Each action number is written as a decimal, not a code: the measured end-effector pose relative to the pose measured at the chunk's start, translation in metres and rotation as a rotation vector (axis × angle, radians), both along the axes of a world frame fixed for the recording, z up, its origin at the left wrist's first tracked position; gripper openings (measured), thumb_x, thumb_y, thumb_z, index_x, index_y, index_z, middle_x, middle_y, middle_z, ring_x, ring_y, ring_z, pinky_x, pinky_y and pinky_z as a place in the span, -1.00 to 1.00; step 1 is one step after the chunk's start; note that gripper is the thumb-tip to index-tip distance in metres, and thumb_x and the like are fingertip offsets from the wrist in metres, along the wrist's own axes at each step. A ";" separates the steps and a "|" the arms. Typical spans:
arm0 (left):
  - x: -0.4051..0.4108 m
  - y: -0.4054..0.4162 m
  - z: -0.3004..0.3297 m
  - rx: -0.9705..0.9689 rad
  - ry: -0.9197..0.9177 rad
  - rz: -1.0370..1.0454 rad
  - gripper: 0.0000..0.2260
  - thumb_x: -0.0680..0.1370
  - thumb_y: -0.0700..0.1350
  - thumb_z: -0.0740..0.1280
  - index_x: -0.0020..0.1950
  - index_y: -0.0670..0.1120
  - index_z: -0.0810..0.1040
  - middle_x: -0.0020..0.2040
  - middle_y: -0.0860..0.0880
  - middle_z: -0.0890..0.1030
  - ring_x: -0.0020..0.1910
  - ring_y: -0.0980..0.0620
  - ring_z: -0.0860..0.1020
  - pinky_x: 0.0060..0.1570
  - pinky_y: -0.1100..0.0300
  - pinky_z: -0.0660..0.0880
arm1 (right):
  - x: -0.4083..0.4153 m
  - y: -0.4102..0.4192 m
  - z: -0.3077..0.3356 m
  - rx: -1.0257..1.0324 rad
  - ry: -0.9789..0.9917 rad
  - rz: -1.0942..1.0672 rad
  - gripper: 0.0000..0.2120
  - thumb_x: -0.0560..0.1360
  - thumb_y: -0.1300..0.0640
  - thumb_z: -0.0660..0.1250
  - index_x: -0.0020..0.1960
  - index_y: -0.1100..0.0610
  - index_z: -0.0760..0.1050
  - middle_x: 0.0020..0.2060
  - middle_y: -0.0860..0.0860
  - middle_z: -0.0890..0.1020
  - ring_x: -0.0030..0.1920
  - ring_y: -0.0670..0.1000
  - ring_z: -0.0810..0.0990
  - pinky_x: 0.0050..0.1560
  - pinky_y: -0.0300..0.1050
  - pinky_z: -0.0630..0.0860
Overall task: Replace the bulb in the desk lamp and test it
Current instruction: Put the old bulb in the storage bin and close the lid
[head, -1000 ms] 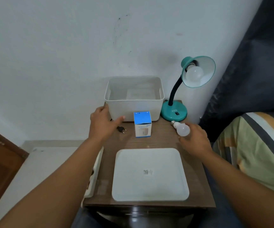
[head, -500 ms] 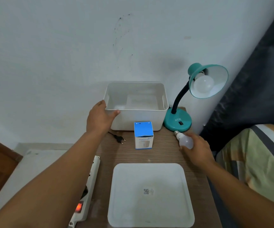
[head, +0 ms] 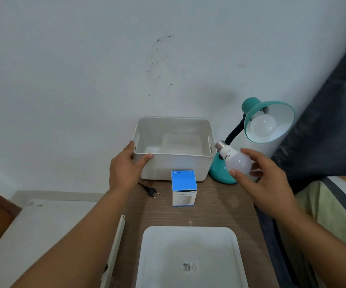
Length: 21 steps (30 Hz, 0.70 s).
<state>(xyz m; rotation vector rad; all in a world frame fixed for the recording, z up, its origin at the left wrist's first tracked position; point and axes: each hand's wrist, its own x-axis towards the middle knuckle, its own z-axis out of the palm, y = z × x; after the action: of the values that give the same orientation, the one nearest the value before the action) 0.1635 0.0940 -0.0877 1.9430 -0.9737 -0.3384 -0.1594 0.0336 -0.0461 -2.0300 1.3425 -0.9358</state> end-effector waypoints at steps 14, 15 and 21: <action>0.003 0.000 -0.008 -0.049 0.085 0.033 -0.31 0.43 0.14 0.52 0.50 0.02 0.40 0.22 0.01 0.66 0.15 0.20 0.58 0.05 0.45 0.39 | 0.105 -0.087 -0.004 0.027 0.379 0.025 -0.44 0.45 -0.23 0.38 0.40 -0.12 0.40 0.18 -0.01 0.60 0.22 0.12 0.49 0.20 0.12 0.43; 0.004 0.000 -0.011 -0.054 0.092 0.037 -0.31 0.42 0.16 0.53 0.49 0.04 0.41 0.21 0.02 0.67 0.15 0.18 0.59 0.09 0.38 0.42 | 0.108 -0.089 -0.005 0.031 0.457 0.015 -0.45 0.46 -0.24 0.36 0.41 -0.14 0.38 0.16 0.00 0.60 0.25 0.12 0.45 0.22 0.09 0.39; 0.003 0.000 -0.011 -0.040 0.102 0.054 -0.31 0.40 0.14 0.55 0.47 0.02 0.44 0.17 0.04 0.68 0.07 0.28 0.57 -0.08 0.68 0.30 | 0.118 -0.101 -0.008 0.096 0.641 -0.008 -0.45 0.44 -0.27 0.33 0.39 -0.20 0.36 0.14 0.01 0.60 0.30 0.12 0.37 0.22 0.08 0.25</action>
<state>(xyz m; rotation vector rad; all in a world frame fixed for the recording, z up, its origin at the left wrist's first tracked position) 0.1663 0.0944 -0.0989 1.8935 -0.8545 -0.3808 -0.0410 -0.0670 -0.0545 -2.3459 1.6666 -0.2017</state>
